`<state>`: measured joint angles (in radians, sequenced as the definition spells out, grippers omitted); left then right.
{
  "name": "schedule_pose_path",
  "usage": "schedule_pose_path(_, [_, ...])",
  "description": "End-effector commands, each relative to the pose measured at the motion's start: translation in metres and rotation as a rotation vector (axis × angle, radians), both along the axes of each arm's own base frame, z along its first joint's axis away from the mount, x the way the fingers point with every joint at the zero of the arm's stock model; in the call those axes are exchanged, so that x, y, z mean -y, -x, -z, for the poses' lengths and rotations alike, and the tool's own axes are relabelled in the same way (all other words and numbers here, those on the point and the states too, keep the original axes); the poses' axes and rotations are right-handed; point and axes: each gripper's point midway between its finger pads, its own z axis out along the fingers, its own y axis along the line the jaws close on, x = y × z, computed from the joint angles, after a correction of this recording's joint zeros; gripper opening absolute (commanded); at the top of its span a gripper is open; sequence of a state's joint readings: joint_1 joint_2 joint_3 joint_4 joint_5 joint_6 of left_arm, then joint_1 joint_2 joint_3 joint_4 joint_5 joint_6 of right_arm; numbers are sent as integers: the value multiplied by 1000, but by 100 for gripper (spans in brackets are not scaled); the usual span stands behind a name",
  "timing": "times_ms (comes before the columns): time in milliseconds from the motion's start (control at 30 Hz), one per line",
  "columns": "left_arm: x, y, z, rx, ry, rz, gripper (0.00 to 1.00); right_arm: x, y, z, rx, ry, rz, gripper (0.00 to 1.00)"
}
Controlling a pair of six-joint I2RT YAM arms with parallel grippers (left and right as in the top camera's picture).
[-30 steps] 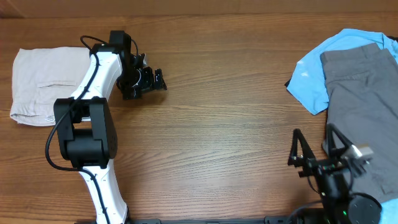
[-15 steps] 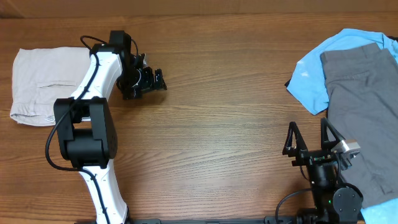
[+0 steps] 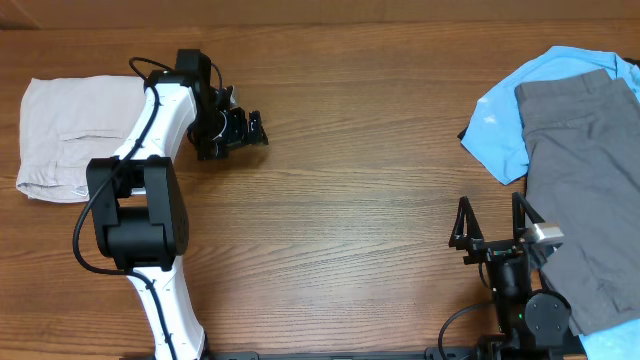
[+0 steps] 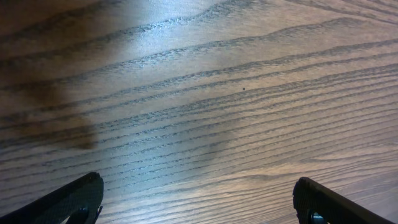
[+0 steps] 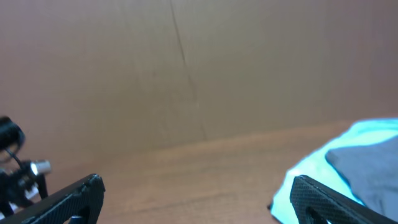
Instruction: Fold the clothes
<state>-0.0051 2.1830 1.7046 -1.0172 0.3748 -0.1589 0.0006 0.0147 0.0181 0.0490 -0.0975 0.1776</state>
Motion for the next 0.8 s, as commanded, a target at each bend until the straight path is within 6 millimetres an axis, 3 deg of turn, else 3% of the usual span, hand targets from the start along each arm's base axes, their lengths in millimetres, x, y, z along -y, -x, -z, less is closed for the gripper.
schedule_pose_path(0, [2,-4,0,-2,11,-14,100,1,-1,20,-63,58,6,100])
schedule_pose_path(100, [2,-4,0,-2,11,-14,100,-10,0,32,-95,161,-52,100])
schedule_pose_path(233, [2,-4,0,-2,11,-14,100,-24,3,30,-54,299,-125,100])
schedule_pose_path(767, [2,-4,0,-1,11,-14,100,-17,2,30,-58,310,-83,100])
